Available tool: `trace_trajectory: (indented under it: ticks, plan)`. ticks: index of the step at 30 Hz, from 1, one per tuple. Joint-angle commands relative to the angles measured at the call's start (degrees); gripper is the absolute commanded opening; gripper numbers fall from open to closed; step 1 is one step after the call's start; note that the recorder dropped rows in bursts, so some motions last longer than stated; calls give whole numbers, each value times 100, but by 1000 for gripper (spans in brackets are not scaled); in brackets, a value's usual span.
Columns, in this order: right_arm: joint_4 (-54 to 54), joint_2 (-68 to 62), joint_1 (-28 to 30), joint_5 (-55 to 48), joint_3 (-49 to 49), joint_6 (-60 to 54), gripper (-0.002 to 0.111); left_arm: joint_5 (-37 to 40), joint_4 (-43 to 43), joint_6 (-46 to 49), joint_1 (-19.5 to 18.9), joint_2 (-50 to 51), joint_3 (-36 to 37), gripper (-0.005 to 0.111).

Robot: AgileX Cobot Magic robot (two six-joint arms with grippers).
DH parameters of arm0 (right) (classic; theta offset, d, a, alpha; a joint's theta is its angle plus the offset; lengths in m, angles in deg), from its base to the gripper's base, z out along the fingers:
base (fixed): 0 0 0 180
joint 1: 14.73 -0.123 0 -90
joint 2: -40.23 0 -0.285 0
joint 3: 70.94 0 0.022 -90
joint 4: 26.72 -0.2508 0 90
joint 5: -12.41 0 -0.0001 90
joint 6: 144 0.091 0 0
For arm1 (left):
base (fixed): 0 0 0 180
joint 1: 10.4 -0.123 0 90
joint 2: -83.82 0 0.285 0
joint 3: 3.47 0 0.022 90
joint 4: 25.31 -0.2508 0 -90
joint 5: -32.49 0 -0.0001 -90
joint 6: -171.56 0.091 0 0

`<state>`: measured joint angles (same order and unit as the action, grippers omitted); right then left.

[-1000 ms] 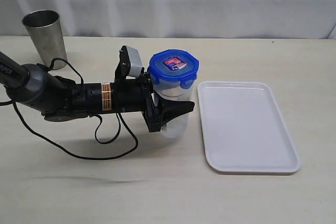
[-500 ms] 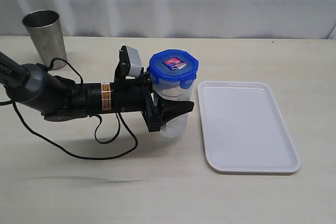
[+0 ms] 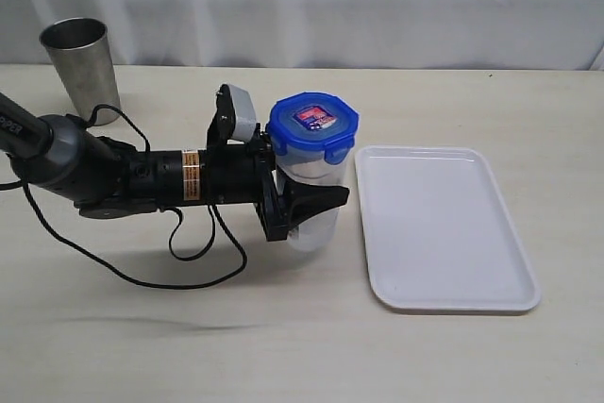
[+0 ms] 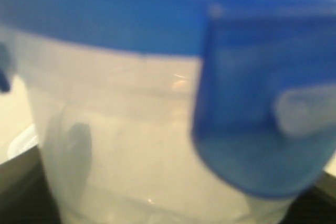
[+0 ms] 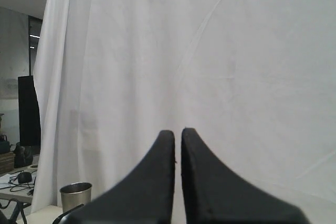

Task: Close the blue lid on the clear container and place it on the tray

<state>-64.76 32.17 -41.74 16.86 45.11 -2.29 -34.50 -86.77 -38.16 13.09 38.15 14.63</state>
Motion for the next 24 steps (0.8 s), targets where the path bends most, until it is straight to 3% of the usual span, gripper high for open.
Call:
trace_trajectory:
  ticks: [1,4,12,24]
  plan:
    - [-23,27,21,18,-32,16,5,-197,11,-11,23,-69,-36,0]
    - [73,27,37,5,-32,16,5,-212,11,-11,23,-69,-36,0]
    - [3517,27,128,5,-32,16,5,-226,11,-11,23,-69,-36,0]
    - [3596,27,2294,-22,-581,16,5,-226,11,-11,23,-69,-36,0]
